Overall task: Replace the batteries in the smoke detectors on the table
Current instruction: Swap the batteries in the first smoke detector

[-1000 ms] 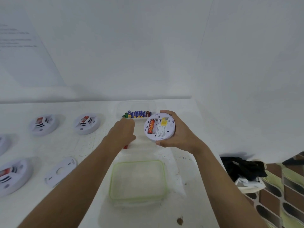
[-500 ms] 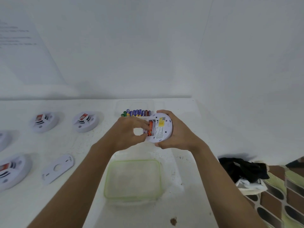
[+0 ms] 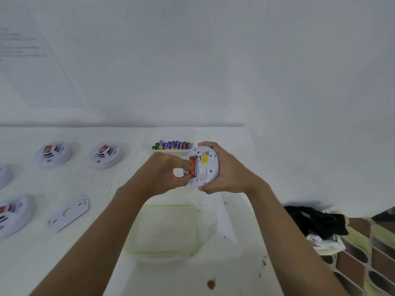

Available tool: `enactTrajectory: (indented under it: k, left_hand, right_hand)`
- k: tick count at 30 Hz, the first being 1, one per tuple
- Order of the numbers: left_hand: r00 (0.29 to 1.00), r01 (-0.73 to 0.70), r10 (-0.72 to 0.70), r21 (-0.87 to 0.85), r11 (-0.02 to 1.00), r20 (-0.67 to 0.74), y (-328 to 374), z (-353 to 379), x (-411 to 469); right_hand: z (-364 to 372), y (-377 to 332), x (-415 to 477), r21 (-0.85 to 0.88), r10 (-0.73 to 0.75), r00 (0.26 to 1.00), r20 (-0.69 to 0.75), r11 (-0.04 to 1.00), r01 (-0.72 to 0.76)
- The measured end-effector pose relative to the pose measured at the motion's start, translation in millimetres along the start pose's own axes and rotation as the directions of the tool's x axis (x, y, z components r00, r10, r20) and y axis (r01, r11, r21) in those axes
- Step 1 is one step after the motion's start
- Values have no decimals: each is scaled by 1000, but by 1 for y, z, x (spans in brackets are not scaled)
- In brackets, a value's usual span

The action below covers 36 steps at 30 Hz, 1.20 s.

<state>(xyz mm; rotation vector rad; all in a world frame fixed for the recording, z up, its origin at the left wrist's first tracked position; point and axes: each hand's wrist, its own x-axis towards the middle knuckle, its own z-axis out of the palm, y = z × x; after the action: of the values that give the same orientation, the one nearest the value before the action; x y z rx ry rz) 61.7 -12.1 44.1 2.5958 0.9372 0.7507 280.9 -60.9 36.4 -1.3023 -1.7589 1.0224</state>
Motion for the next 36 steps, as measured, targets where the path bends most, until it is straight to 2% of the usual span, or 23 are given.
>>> enactTrajectory:
  k: [3,8,17,23,26,29,32,34,36]
  left_hand:
    - [1000,0,-1,33,999,9,7,3,0]
    - [996,-83,84,126,989,-2,17,3,-2]
    - [994,-58,63,59,997,-84,15,2,-10]
    - [988,-38,27,-70,997,-153,7,-9,-13]
    - [991,-11,3,-62,998,-136,-1,-14,-12]
    - [980,-6,-2,-40,999,-200,-4,-13,-10]
    - [939,77,-119,-140,987,-322,-7,-14,-9]
    - [882,135,-240,-270,953,-405,-13,-18,-8]
    - [822,194,-373,-405,894,-430,-21,-26,-6]
  right_hand:
    - [0,2,-3,-25,-4,1000,-2,1000,4]
    - [-4,2,-5,-38,-6,1000,16,999,7]
    - [-2,3,-4,55,8,1000,26,998,-9]
    - [13,4,-4,155,2,994,-110,988,16]
    - [27,7,-3,155,-13,979,-205,987,45]
    - [43,8,1,166,-13,948,-317,984,69]
    - [59,7,8,196,0,912,-411,977,88]
    - [66,5,11,236,42,878,-476,968,81]
    - [70,5,14,279,82,842,-533,957,83]
